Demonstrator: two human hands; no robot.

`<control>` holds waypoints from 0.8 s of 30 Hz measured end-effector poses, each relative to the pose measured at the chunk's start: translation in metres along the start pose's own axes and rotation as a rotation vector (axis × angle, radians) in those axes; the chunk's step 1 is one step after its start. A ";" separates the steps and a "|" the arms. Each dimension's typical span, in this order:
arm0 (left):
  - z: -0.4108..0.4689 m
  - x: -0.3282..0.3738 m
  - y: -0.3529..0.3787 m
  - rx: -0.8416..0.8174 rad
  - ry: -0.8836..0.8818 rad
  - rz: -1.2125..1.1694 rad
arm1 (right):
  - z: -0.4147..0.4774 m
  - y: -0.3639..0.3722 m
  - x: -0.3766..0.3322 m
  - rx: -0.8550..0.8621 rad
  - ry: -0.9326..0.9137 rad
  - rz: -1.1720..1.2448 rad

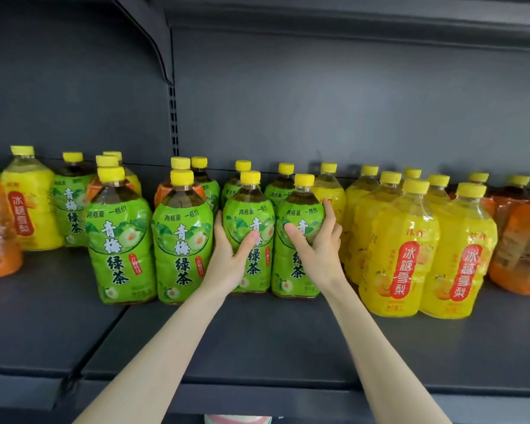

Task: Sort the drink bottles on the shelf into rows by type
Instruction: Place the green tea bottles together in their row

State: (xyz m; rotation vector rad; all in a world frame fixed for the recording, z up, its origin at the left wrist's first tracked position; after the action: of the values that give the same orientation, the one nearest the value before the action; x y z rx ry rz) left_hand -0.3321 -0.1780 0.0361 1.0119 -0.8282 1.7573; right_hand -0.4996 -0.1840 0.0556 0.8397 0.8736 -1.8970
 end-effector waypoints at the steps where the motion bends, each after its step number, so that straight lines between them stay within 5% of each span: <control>1: 0.001 -0.001 0.000 0.031 0.010 0.000 | 0.000 0.003 0.000 -0.005 -0.001 0.000; 11: 0.020 -0.012 0.007 0.090 -0.030 0.025 | 0.010 0.024 0.002 -0.057 0.006 0.022; 24: 0.007 -0.010 0.006 0.171 0.207 0.200 | 0.007 0.013 0.022 0.002 0.036 0.018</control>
State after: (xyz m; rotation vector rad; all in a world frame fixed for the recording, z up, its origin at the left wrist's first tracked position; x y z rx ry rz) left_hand -0.3334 -0.1899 0.0297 0.8604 -0.6747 2.0935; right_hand -0.4979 -0.2036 0.0383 0.8828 0.8838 -1.8730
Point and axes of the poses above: each hand's wrist, its own z-axis towards the middle knuckle, its own y-axis out of the palm, x = y × z, the point moved 4 cm from there along z, towards the middle knuckle, and after that the axes turned 6 degrees about x, right-handed, at the moved point
